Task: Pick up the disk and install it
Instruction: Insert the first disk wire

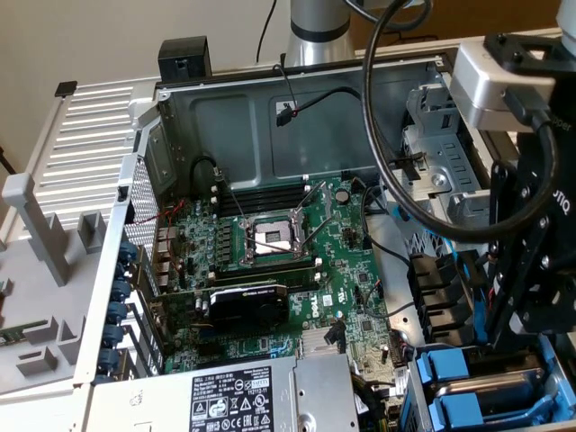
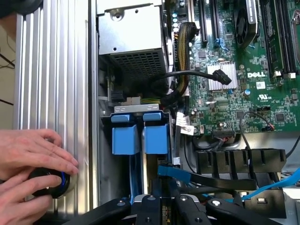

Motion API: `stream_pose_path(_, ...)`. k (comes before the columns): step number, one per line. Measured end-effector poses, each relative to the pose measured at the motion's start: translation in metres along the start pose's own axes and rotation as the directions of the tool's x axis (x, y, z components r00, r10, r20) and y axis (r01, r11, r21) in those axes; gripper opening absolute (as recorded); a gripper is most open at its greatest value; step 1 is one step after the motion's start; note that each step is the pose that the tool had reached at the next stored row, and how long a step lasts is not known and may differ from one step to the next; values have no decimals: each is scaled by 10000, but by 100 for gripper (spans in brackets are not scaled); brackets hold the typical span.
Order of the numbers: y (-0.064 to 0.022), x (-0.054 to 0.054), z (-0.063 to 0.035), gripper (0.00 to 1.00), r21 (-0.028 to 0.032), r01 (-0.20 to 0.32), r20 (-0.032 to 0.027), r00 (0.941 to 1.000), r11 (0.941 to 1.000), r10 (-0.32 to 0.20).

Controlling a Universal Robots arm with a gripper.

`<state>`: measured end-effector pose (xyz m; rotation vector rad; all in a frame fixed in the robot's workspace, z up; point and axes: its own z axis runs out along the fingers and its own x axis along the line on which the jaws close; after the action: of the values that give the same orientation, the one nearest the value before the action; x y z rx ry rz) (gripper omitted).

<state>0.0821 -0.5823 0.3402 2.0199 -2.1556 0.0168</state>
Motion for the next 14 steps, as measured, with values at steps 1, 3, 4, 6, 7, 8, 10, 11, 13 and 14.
stream_pose_path(1,1,0,2,17,4,32,-3,10000,10000,-32)
stream_pose_path(3,5,0,5,17,11,80,-8,10000,10000,-80)
stream_pose_path(4,6,0,5,17,13,93,-9,10000,10000,-93)
stream_pose_path(6,6,0,7,17,14,95,-10,10000,10000,-95)
stream_pose_path(7,8,-1,12,17,14,98,-7,10000,10000,-98)
stream_pose_path(8,8,-2,19,17,15,103,-7,9999,9999,-103)
stream_pose_path(10,9,-3,24,17,18,123,-15,9999,9999,-123)
stream_pose_path(11,9,-3,24,17,20,138,-16,9999,9999,-137)
stream_pose_path(13,10,-7,27,17,24,168,-18,9999,9999,-168)
stream_pose_path(14,11,-10,27,17,27,185,-20,9998,9998,-185)
